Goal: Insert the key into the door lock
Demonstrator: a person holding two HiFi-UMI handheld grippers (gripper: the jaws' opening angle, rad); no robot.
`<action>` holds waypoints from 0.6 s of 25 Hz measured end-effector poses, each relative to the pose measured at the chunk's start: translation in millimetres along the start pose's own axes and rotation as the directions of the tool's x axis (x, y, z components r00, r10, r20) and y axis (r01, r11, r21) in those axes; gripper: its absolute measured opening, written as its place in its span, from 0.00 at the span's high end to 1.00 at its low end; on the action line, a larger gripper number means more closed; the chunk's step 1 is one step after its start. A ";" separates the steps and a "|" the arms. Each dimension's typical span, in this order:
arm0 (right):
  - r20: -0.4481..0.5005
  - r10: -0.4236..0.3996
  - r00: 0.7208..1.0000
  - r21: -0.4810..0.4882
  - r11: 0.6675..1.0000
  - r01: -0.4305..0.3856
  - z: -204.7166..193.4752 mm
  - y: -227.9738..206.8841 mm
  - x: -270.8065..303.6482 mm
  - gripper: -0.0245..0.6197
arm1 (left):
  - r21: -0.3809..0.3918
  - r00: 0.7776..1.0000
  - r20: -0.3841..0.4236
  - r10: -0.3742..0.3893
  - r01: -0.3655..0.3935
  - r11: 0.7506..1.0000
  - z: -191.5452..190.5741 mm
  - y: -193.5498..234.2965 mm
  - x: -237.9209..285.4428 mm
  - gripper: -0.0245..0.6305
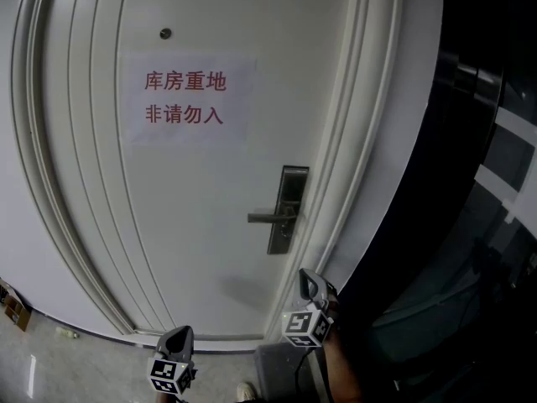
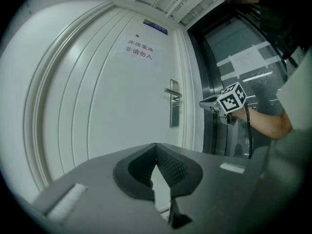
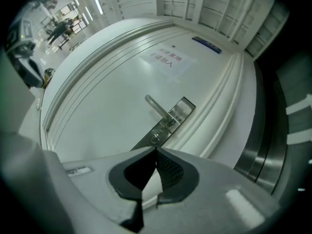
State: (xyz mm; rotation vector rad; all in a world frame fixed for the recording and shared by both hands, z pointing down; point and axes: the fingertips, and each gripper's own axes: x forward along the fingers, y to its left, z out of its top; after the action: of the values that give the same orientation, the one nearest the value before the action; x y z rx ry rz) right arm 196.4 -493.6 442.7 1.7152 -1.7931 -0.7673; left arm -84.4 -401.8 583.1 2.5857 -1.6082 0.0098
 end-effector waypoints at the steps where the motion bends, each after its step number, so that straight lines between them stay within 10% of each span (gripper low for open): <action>1: 0.007 -0.004 1.000 0.046 0.999 0.004 -0.1 -1.5 -6.0 0.96 | 0.002 1.000 0.000 -0.005 0.005 1.000 0.6 -1.6 -1.0 0.96; 15: 0.045 0.051 0.998 0.538 0.840 -0.067 -28.2 24.4 -87.6 0.96 | 0.054 0.996 0.008 -0.088 0.087 0.995 13.7 -41.5 -18.4 0.96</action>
State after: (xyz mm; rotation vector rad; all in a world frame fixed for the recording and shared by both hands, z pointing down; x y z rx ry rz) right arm 203.9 -406.4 480.3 1.9794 -2.2193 -0.2604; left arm -56.0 -368.3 565.2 2.6987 -1.5164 0.0326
